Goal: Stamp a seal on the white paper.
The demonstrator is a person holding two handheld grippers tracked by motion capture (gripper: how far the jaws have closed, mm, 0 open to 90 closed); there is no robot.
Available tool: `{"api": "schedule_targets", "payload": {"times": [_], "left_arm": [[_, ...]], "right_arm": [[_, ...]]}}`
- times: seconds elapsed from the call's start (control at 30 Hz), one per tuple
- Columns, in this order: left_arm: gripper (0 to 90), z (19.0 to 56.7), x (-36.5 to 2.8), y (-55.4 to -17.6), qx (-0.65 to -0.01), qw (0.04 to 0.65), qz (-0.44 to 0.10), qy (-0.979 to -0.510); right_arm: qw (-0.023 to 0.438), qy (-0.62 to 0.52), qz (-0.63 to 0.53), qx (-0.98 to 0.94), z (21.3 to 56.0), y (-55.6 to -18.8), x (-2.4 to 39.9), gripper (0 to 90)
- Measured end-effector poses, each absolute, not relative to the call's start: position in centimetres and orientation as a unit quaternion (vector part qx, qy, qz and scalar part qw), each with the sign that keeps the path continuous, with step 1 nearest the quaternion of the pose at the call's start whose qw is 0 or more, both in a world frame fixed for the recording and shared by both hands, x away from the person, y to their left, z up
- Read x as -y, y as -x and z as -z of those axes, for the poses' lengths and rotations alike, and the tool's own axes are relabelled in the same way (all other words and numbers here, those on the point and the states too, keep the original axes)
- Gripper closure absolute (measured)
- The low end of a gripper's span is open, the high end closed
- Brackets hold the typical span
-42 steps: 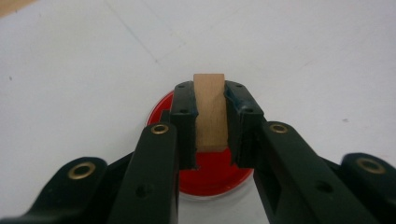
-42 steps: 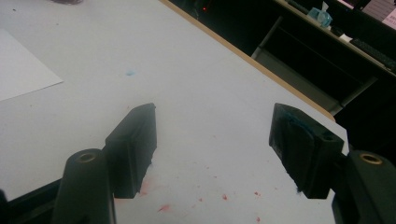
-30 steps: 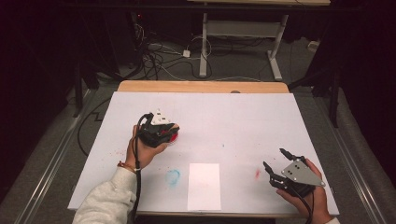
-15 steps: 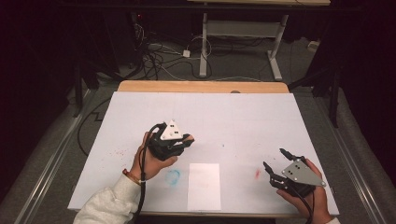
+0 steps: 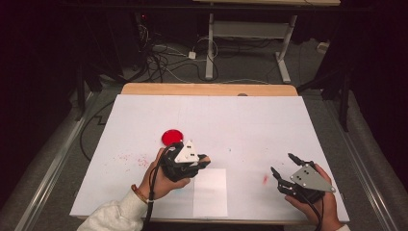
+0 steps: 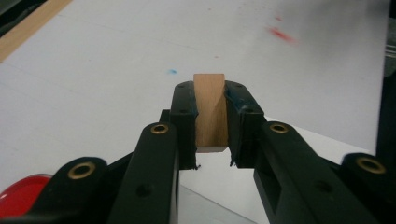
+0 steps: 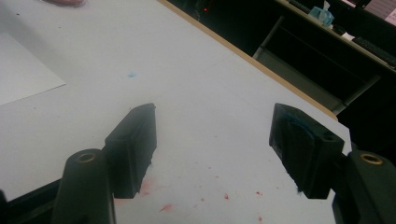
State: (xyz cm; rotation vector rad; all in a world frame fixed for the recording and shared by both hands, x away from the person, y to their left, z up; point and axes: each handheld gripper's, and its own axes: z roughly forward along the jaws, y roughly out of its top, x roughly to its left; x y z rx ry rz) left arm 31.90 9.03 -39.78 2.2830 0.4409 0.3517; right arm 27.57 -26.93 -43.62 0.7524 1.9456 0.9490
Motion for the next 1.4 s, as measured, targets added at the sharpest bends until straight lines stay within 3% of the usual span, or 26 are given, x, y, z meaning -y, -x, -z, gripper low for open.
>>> {"api": "schedule_targets", "payload": {"times": [0.7,1.0,1.4], "left_arm": [[73.4,44.3,-6.5,-30.1,-0.118,0.319,-0.087,-0.936],[73.4,46.3,-5.6,-30.2,-0.116,0.283,-0.089,-0.948],[73.3,46.6,-5.6,-30.4,-0.124,0.279,-0.081,-0.949]], "right_arm": [[0.408,-0.299,-0.374,-0.777,43.8,-27.6,26.7,32.3],[0.408,-0.297,-0.372,-0.779,43.8,-27.6,26.7,32.4],[0.409,-0.295,-0.372,-0.779,43.8,-27.6,26.7,32.3]]}}
